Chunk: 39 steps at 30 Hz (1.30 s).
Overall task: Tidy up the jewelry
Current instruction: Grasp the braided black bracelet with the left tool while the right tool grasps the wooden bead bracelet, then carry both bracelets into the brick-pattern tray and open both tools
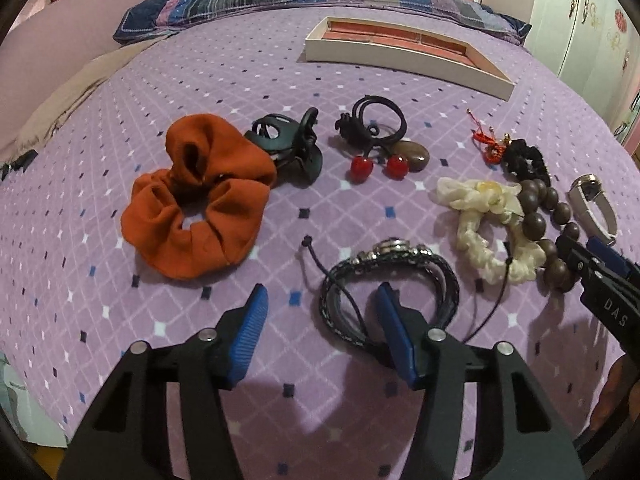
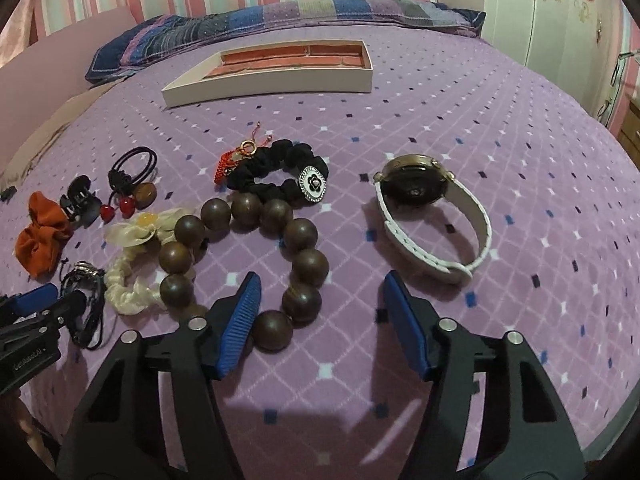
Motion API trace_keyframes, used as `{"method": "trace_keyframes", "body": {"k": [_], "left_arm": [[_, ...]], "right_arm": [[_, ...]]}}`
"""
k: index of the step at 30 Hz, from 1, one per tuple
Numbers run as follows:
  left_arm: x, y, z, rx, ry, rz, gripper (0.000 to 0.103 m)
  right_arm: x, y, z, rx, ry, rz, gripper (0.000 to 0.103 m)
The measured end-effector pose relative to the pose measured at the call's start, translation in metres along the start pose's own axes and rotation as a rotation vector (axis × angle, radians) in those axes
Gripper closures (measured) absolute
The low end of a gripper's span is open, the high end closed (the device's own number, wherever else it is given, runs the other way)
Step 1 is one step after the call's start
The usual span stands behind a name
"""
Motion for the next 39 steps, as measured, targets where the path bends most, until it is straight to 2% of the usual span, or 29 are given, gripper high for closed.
{"method": "trace_keyframes", "body": {"k": [4, 8, 12, 13, 15, 16, 17, 18, 20, 21, 25, 34, 39], "left_arm": [[-0.004, -0.006, -0.001, 0.002, -0.045, 0.017, 0.046], [0.0, -0.007, -0.002, 0.005, -0.021, 0.0, 0.045], [-0.001, -0.008, -0.002, 0.002, -0.023, 0.004, 0.046], [-0.001, -0.008, -0.002, 0.001, -0.024, 0.006, 0.047], [-0.003, -0.006, -0.001, -0.005, -0.025, -0.008, 0.055], [-0.004, -0.005, -0.001, -0.009, -0.025, -0.022, 0.063], [-0.006, -0.004, 0.0, -0.014, -0.025, -0.031, 0.075], [-0.009, -0.004, 0.001, -0.019, -0.026, -0.033, 0.08], [-0.01, -0.004, 0.003, -0.028, -0.031, -0.023, 0.085], [-0.011, -0.003, 0.004, -0.03, -0.028, -0.024, 0.086], [-0.01, -0.001, 0.007, -0.038, -0.011, -0.04, 0.093], [-0.022, 0.025, 0.016, -0.113, -0.053, -0.071, 0.094], [-0.018, 0.04, 0.035, -0.162, -0.044, -0.08, 0.094]], "right_arm": [[0.001, -0.004, -0.003, -0.008, 0.031, -0.017, 0.042], [-0.001, -0.007, -0.005, -0.016, 0.029, -0.018, 0.038], [-0.002, -0.006, -0.004, -0.016, 0.031, -0.007, 0.039], [-0.001, -0.006, -0.004, -0.018, 0.031, -0.002, 0.043], [0.003, -0.004, -0.002, -0.023, 0.049, 0.021, 0.058], [0.005, -0.003, -0.002, -0.021, 0.058, 0.026, 0.073], [0.007, -0.002, -0.002, -0.023, 0.063, 0.023, 0.073], [0.007, -0.002, -0.001, -0.029, 0.066, 0.025, 0.074], [0.006, -0.001, 0.0, -0.032, 0.056, 0.035, 0.077], [0.006, 0.001, 0.001, -0.037, 0.055, 0.037, 0.082], [0.006, 0.007, 0.007, -0.058, 0.075, 0.053, 0.083], [0.008, 0.031, 0.019, -0.12, 0.13, 0.073, 0.083], [0.005, 0.037, 0.032, -0.143, 0.141, 0.082, 0.083]]}}
Point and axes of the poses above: each gripper's, at about its wrist camera, not at the fingertips, and y roughly against the way its jaws point, x to its left, z to its top, the point moved 7 cm from there along -y, roughly the way its jaws point, and after that the axes turned 8 degrees about -x, right-handed, at the moved point
